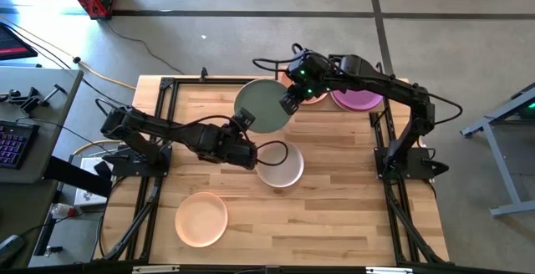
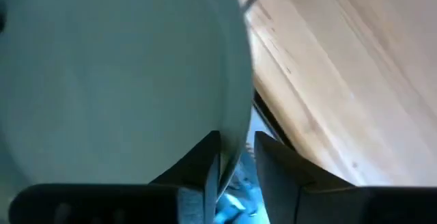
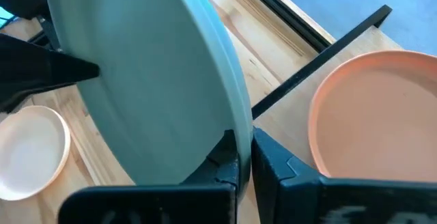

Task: Place and stack plates onto a shelf
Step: Stack the blue plate on top of the brown plate on the shelf

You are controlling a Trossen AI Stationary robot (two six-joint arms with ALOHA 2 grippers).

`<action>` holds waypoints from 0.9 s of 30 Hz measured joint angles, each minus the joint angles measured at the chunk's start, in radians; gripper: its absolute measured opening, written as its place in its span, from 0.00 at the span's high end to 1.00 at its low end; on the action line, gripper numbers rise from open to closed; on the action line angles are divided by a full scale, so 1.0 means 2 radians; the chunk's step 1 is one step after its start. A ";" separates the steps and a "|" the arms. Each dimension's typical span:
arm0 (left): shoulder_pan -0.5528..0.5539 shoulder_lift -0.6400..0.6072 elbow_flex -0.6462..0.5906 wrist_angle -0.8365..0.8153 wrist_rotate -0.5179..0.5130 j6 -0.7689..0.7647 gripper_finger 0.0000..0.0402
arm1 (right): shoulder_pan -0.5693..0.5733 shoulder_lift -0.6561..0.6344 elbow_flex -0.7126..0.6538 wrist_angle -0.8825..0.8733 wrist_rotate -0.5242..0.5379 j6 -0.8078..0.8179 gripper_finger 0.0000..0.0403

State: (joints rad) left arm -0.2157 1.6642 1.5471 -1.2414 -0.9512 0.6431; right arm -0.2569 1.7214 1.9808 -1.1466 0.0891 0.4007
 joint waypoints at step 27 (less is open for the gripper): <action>-0.020 0.000 -0.001 0.044 -0.089 -0.316 0.74 | -0.152 0.000 0.001 -0.032 -0.041 -0.044 1.00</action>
State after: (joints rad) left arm -0.2558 1.6638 1.5459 -1.1539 -1.1290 0.0110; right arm -0.5609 1.7210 1.9820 -1.2108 0.0065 0.3124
